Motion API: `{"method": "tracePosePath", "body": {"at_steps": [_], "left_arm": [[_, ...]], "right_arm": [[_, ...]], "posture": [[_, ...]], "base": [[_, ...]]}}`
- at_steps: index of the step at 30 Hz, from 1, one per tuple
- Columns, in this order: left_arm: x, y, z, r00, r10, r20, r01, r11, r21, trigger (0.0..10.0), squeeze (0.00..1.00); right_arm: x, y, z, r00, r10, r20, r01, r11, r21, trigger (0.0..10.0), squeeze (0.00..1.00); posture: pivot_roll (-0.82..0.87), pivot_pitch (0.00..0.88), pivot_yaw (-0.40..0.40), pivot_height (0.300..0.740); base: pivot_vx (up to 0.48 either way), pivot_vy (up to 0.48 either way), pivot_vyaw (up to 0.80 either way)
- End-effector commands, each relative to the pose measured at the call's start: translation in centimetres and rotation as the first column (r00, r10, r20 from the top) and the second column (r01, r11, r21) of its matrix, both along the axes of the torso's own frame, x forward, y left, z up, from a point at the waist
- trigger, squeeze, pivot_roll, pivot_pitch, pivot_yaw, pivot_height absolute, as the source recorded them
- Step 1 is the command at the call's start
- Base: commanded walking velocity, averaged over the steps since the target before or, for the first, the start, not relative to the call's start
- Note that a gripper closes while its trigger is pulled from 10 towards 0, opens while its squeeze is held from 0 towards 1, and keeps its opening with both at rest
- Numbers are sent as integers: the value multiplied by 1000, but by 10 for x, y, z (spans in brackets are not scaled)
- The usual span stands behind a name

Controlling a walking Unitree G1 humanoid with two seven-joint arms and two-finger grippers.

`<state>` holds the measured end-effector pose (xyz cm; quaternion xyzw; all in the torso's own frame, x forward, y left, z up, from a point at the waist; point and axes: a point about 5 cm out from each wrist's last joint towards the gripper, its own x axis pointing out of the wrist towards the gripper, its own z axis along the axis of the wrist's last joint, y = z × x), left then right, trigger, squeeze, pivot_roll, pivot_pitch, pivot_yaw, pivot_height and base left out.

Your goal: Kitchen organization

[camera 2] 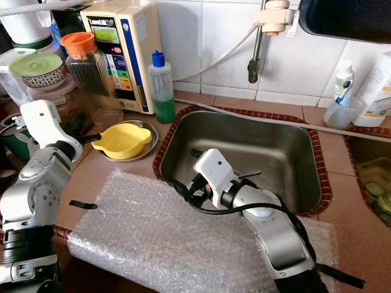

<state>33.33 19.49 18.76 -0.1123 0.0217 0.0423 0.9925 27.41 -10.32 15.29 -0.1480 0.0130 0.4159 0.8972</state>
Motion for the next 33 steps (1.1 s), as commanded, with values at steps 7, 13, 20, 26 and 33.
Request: {"method": "tracePosePath", "body": {"at_steps": [7,13,20,26,33], "left_arm": [[5,15,-7,994,89,-56,-88,996,10,10000,1000],[12,16,-18,992,27,-127,-29,1000,-11,10000,1000],[20,13,-25,981,-20,-193,7,998,-68,10000,1000],[25,4,-23,977,-55,-208,38,996,-83,10000,1000],[27,9,-24,975,-45,-217,28,996,-84,10000,1000]], "right_arm": [[2,1,1,1000,6,9,-6,1000,-10,10000,0],[1,1,0,1000,7,10,-7,1000,-13,10000,0],[0,-1,0,1000,-1,12,2,1000,-18,10000,0],[-2,-3,0,1000,-10,11,10,1000,-20,10000,0],[-2,-3,-1,1000,-16,12,16,1000,-21,10000,0]], "posture": [[-25,0,53,740],[-30,0,54,740],[-47,0,63,740],[-59,0,73,740],[-58,0,75,740]], "base": [[0,0,0],[0,0,0],[0,0,0],[0,0,0],[0,0,0]]}}
